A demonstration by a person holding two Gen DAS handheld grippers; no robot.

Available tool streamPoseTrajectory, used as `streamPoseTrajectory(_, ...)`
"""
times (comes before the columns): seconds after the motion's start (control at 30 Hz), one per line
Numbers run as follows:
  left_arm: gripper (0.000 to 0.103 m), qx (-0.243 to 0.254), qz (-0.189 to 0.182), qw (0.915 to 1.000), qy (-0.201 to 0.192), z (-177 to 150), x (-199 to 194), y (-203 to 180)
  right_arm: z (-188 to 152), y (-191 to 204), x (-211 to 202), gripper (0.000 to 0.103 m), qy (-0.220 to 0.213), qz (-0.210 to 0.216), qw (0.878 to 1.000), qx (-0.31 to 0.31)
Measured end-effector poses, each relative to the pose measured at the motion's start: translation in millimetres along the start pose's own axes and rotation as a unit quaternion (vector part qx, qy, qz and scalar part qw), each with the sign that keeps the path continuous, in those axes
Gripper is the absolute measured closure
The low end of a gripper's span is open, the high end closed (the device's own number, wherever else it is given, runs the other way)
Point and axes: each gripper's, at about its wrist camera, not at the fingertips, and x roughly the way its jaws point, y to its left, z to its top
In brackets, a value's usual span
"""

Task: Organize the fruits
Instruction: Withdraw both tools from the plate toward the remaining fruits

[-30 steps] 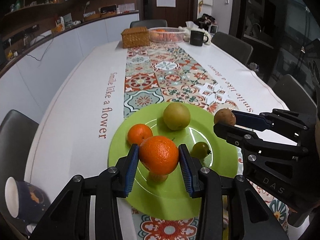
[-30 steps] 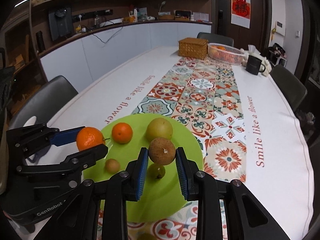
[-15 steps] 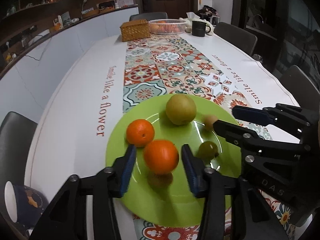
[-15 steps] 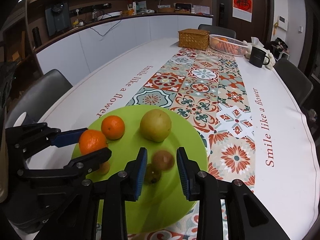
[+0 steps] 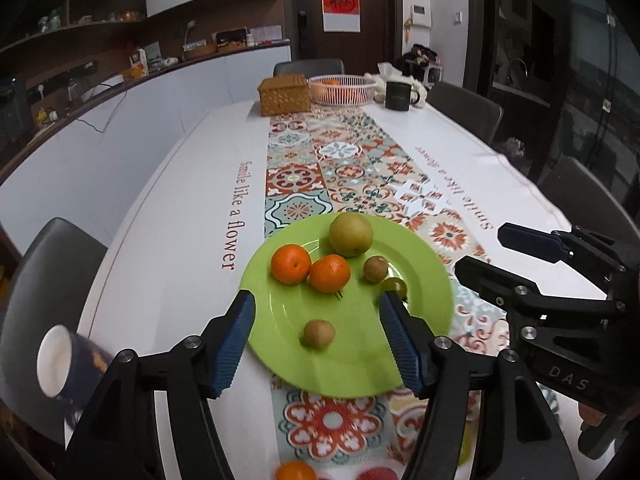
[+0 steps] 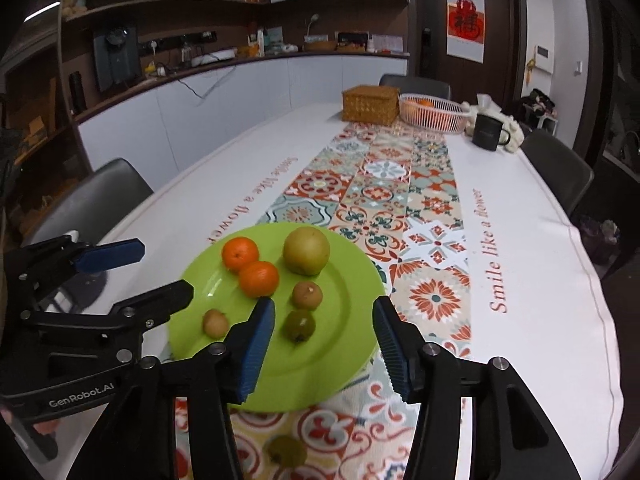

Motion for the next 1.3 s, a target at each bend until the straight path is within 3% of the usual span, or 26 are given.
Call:
streamPoseTrajectory(0.33,0.028,-0.006,0.015,0.9993,-0.034,-15,-65,-1,-11,20,-69,0.037,-0.047,0.001,0.999,-0.004)
streamPoseTrajectory(0.7,0.021,-0.003,0.036,0.9975,-0.060,-42,-116,-1,-36,32,-108,0.036,-0.057,-0.011,0.998,0.005)
streamPoseTrajectory(1.1,0.018,0.004,0.054,0.9969,-0.057,-84,-133,-2,-65,38,-129,0.036,-0.048,-0.036,0.998,0.006)
streamPoseTrajectory(1.3,0.018,0.004,0.051,0.9978,-0.043,-99,-129,5,-79,50,-126,0.036,-0.035,-0.029,0.999,0.002)
